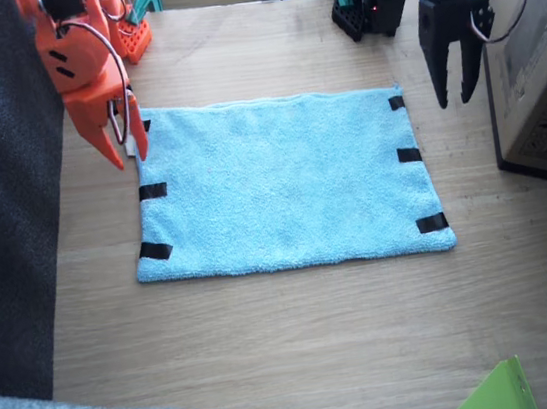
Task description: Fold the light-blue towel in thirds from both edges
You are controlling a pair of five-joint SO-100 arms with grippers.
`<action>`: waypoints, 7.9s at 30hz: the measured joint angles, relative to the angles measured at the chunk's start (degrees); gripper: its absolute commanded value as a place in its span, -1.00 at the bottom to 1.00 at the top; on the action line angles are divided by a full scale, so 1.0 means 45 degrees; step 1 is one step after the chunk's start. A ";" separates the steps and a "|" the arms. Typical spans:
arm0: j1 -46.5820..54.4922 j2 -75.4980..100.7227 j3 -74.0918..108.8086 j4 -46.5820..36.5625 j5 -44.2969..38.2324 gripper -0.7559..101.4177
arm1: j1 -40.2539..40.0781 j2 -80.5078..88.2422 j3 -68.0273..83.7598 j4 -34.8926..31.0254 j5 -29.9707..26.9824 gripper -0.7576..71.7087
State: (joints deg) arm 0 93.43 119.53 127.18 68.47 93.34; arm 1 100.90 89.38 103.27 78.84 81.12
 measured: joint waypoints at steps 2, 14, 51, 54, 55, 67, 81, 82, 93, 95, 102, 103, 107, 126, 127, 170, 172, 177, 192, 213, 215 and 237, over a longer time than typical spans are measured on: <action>-0.0078 -0.0273 0.0000 0.0000 0.0000 -0.53 | -0.0020 -0.0059 0.0000 0.0000 0.0039 -0.44; -0.0176 -0.0898 -0.0020 0.0000 0.0000 -0.51 | -0.0117 -0.0273 0.0430 -0.0020 -0.0176 -0.41; -0.1953 -0.4648 -0.1387 0.0156 0.0273 -0.49 | 0.0137 -0.2734 -0.0039 -0.0918 -0.0508 -0.39; -0.2109 -0.4844 -0.1387 0.0273 0.0273 -0.49 | 0.0176 -0.2734 -0.0039 -0.0918 -0.0508 -0.39; -0.2012 -0.4844 -0.1387 0.0371 0.0273 -0.49 | 0.0176 -0.2734 -0.0039 -0.0918 -0.0508 -0.39; -0.2500 -0.5840 -0.1562 0.1191 0.0273 -0.51 | 0.0176 -0.2891 -0.0234 -0.0840 -0.0508 -0.39; -0.2637 -0.8164 -0.3672 0.2012 0.0547 -0.76 | 0.0176 -0.2910 -0.0234 -0.0840 -0.0664 -0.41; -0.2637 -0.8164 -0.3691 0.2051 0.0547 -0.79 | 0.0176 -0.2910 -0.0234 -0.0840 -0.0664 -0.42; -0.2637 -0.8145 -0.3652 0.1973 0.0547 -0.99 | 0.0293 -0.3184 -0.0391 -0.0645 -0.0664 -0.60; -0.2637 -0.8125 -0.3594 0.1934 0.0547 -0.99 | 0.0391 -0.3203 -0.0430 -0.0645 -0.0703 -0.73; -0.2637 -0.7891 -0.3340 0.1836 0.0508 -0.99 | 0.0820 -0.3340 -0.0625 -0.0625 -0.0703 -0.97; -0.2637 -0.7891 -0.3340 0.1836 0.0508 -0.99 | 0.0840 -0.3340 -0.0625 -0.0625 -0.0703 -0.97; -0.2637 -0.7891 -0.3340 0.1836 0.0508 -0.99 | 0.0879 -0.3379 -0.0684 -0.0527 -0.0703 -0.97; -0.2676 -0.7441 -0.2871 0.1563 0.0508 -0.99 | 0.2598 -0.3203 -0.4277 0.3105 -0.1055 -0.97; -0.2676 -0.7441 -0.2871 0.1563 0.0508 -0.99 | 0.2715 -0.3203 -0.4570 0.3301 -0.1074 -0.97; -0.2676 -0.7441 -0.2871 0.1563 0.0449 -0.99 | 0.7793 -1.0488 -1.7148 0.7129 -0.1074 -0.45; -0.2676 -0.7441 -0.2871 0.1563 0.0449 -0.99 | 0.7969 -1.0527 -1.7207 0.7129 -0.1074 -0.37; -0.2676 -0.7441 -0.2871 0.1563 0.0449 -0.99 | 0.8340 -1.0527 -1.8008 0.7148 -0.1270 -0.16; -0.2676 -0.6934 -0.2812 0.1895 0.0391 -0.99 | 0.1836 -0.8574 -1.7246 0.7148 -0.1016 -0.19; -0.6660 -0.7129 -0.8105 0.5469 0.1367 -0.99 | -0.0371 -0.8457 -1.6211 0.7148 -0.1211 -0.21; -0.6973 -0.7793 -0.8926 0.5684 0.1406 -0.99 | -0.0352 -0.8457 -1.6074 0.7148 -0.1152 -0.21; -1.0488 -1.3574 -1.6660 0.8320 0.1621 -0.99 | -0.0313 -0.8789 -1.5488 0.7109 -0.0977 -0.21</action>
State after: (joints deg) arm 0 46.23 58.45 52.21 105.91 100.63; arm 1 99.49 49.83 33.57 110.83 76.73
